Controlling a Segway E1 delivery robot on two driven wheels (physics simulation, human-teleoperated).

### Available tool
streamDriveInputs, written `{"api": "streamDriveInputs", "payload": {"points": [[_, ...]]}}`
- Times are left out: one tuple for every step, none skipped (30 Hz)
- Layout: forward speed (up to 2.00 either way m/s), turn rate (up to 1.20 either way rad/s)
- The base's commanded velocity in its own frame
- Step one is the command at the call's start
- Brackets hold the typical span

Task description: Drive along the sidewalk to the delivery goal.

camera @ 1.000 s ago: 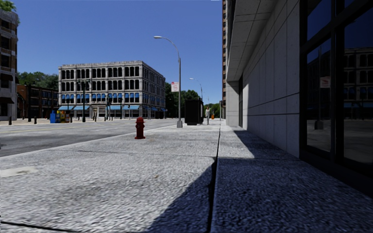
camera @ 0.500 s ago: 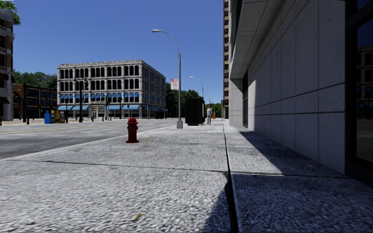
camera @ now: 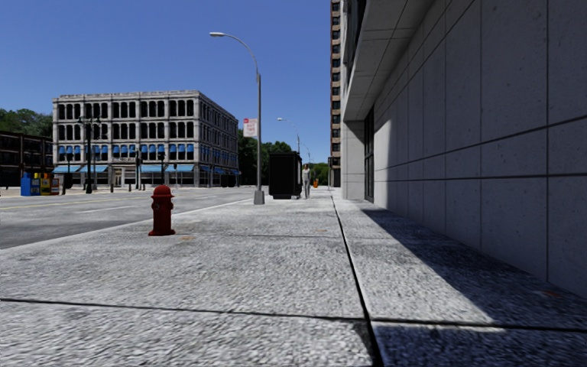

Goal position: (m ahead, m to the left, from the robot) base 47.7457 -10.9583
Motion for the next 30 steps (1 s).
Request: {"api": "streamDriveInputs", "payload": {"points": [[2.0, 0.0], [2.0, 0.0], [2.0, 0.0], [2.0, -0.71], [2.0, -1.2], [2.0, -1.2], [2.0, -1.2], [2.0, -1.2], [2.0, -1.2], [2.0, -1.2], [2.0, -1.2], [2.0, -1.2], [2.0, 0.0], [2.0, 0.0], [2.0, 0.0], [2.0, 0.0], [2.0, 0.0], [2.0, 0.0], [2.0, 0.0], [2.0, 0.0], [2.0, 0.0], [2.0, 0.0], [2.0, 0.0], [2.0, 0.0], [2.0, 0.0], [2.0, 0.0], [2.0, 0.0], [2.0, 0.0], [2.0, 0.0], [2.0, 0.0]]}}
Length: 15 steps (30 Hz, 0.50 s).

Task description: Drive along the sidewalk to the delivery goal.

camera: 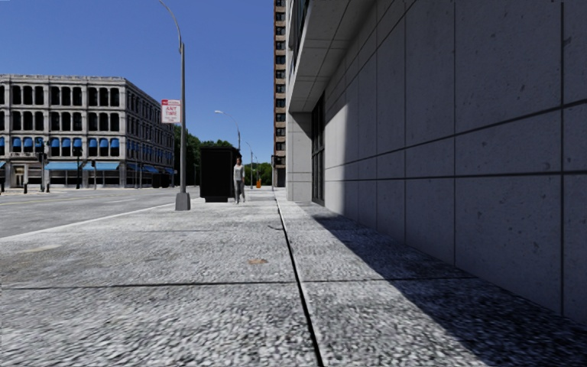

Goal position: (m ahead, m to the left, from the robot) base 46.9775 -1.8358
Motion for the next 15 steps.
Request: {"api": "streamDriveInputs", "payload": {"points": [[2.0, 0.0], [2.0, 0.0], [2.0, 0.0], [2.0, 0.0], [2.0, 0.0], [2.0, 0.0], [2.0, 0.0], [2.0, 0.0], [2.0, 0.0], [2.0, 0.0], [2.0, 0.0], [2.0, 0.0], [2.0, 0.0], [2.0, 0.0], [2.0, 0.0]]}}
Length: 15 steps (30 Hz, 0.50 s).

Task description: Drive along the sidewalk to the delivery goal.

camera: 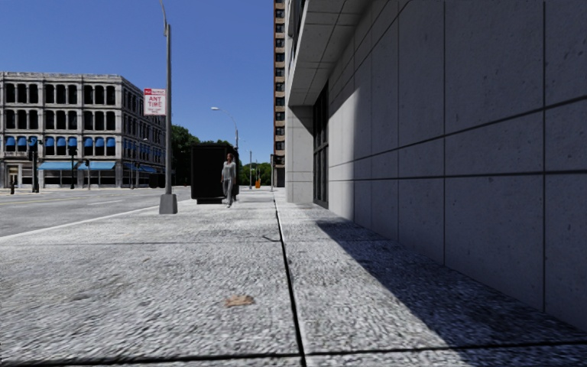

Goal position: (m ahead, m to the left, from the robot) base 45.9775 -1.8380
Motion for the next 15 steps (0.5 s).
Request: {"api": "streamDriveInputs", "payload": {"points": [[2.0, 0.0], [2.0, 0.0], [2.0, 0.0], [2.0, 0.0], [2.0, 0.0], [2.0, 0.0], [2.0, 0.0], [2.0, 0.0], [2.0, 0.0], [2.0, 0.0], [2.0, 0.0], [2.0, 0.0], [2.0, 0.0], [2.0, 0.0], [2.0, 0.0]]}}
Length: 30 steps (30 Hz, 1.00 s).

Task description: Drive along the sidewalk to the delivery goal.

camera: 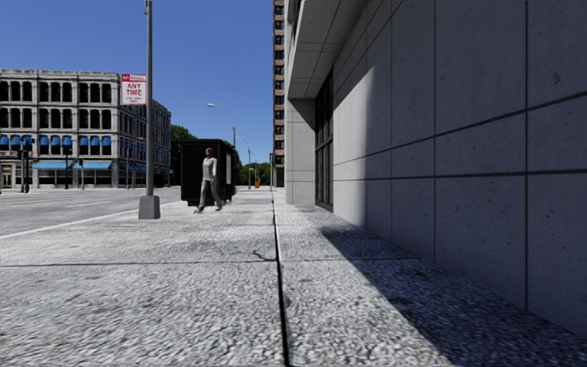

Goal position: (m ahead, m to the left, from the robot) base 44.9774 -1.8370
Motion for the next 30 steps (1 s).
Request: {"api": "streamDriveInputs", "payload": {"points": [[2.0, 0.0], [2.0, 0.0], [2.0, 0.0], [2.0, 0.0], [2.0, 0.0], [2.0, 0.0], [2.0, 0.0], [2.0, 0.0], [2.0, 0.0], [2.0, 0.0], [2.0, 0.0], [2.0, 0.0], [2.0, 0.01], [2.0, 0.5], [2.0, 0.74], [2.0, 0.97], [2.0, 1.04], [2.0, 1.04], [2.0, 0.94], [2.0, 0.48], [2.0, 0.3], [2.0, 0.3], [2.0, 0.07], [2.0, 0.01], [2.0, 0.0], [2.0, 0.0], [2.0, 0.0], [2.0, 0.0], [2.0, 0.0], [2.0, 0.0]]}}
